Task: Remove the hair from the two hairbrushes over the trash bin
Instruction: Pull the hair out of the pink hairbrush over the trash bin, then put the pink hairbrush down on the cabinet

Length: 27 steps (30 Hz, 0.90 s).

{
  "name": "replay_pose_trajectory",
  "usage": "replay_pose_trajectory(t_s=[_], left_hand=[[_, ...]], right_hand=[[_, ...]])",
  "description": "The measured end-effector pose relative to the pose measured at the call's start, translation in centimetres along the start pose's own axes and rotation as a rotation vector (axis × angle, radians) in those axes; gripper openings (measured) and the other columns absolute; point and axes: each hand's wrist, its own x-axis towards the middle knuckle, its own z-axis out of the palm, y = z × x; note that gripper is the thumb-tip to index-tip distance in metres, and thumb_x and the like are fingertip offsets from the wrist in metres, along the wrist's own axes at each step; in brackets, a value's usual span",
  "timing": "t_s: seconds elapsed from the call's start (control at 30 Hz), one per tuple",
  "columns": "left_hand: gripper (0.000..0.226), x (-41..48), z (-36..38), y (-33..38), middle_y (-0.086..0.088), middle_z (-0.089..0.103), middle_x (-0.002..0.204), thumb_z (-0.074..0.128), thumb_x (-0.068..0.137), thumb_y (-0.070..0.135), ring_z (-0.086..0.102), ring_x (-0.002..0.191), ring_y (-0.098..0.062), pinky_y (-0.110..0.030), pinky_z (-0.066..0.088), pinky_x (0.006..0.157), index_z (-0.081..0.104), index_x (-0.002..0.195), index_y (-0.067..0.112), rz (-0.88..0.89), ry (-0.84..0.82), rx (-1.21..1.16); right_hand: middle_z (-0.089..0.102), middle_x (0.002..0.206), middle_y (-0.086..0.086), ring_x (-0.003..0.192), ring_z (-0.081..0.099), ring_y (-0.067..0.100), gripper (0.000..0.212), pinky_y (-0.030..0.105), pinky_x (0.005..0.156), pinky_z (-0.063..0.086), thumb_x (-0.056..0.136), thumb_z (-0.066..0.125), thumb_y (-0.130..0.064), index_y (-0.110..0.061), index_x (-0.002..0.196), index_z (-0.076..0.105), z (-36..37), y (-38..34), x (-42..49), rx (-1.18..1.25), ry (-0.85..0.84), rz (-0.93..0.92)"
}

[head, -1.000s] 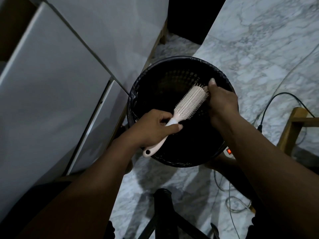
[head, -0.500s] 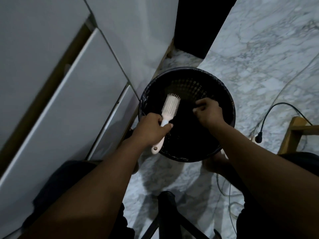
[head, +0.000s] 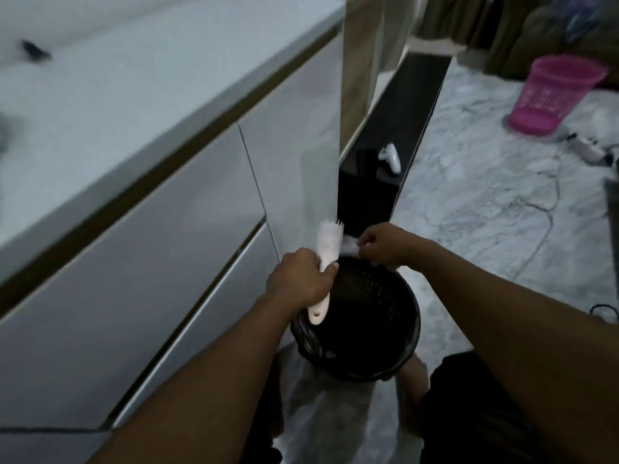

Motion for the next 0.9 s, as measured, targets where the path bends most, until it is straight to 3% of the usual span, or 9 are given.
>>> replay_pose_trajectory(t_s=[0.1,0.23,0.37,0.43,0.5,0.63,0.9], left_hand=[[0.044,-2.5,-5.1,3.0,-0.009,0.066,0.085,0.059,0.084,0.061,0.066,0.084,-0.032,-0.032,0.043,0.063,0.052,0.07,0.02,0.072,0.136,0.056],[0.039,-6.0,-11.5,5.6,-0.003,0.067,0.084,0.058,0.085,0.06,0.067,0.082,-0.028,-0.032,0.047,0.063,0.059,0.078,0.021,0.133,0.282,0.089],[0.033,-9.4,-17.2,6.5,0.002,0.066,0.084,0.059,0.086,0.058,0.067,0.079,-0.023,-0.031,0.049,0.063,0.058,0.08,0.025,0.169,0.406,0.115],[0.032,-10.8,-19.9,6.4,0.003,0.068,0.086,0.059,0.087,0.056,0.067,0.08,-0.022,-0.031,0.05,0.064,0.06,0.083,0.025,0.175,0.463,0.128],[0.033,-12.1,-22.5,5.9,0.005,0.065,0.086,0.058,0.087,0.058,0.065,0.081,-0.022,-0.031,0.047,0.064,0.061,0.087,0.025,0.148,0.516,0.133],[0.037,-14.3,-27.8,3.5,0.003,0.067,0.087,0.056,0.087,0.06,0.066,0.082,-0.022,-0.03,0.045,0.062,0.062,0.085,0.024,0.07,0.633,0.142],[0.034,-18.3,-35.2,-6.1,0.007,0.06,0.07,0.059,0.084,0.054,0.059,0.065,-0.016,-0.027,0.036,0.053,0.049,0.069,0.024,-0.191,0.721,0.115]], right_hand=[[0.068,0.083,0.007,0.078,0.066,0.025,0.024,0.032,0.06,0.052,0.091,0.071,-0.027,-0.008,0.106,0.069,-3.9,-4.3,-4.1,-0.03,0.071,-0.097],[0.07,0.085,0.008,0.091,0.073,0.028,0.019,0.039,0.072,0.059,0.09,0.069,-0.032,-0.013,0.087,0.065,-7.9,-9.7,-9.2,-0.034,0.164,-0.183],[0.071,0.095,0.012,0.072,0.065,0.02,0.02,0.032,0.063,0.055,0.092,0.068,-0.03,-0.011,0.098,0.069,-10.3,-14.7,-13.4,-0.051,0.235,-0.295],[0.071,0.096,0.011,0.073,0.066,0.017,0.022,0.034,0.067,0.058,0.092,0.068,-0.028,-0.01,0.103,0.068,-11.0,-17.2,-14.8,-0.064,0.255,-0.344],[0.072,0.1,0.012,0.083,0.072,0.019,0.021,0.04,0.076,0.06,0.093,0.067,-0.027,-0.01,0.106,0.067,-11.2,-19.9,-15.6,-0.067,0.256,-0.381],[0.075,0.096,0.009,0.087,0.076,0.02,0.017,0.031,0.062,0.055,0.091,0.068,-0.029,-0.016,0.101,0.065,-10.6,-26.1,-16.5,-0.064,0.256,-0.489],[0.072,0.094,0.006,0.095,0.073,0.026,0.02,0.029,0.066,0.051,0.088,0.069,-0.033,-0.019,0.102,0.066,-2.8,-38.3,-16.4,-0.145,0.15,-0.713]])
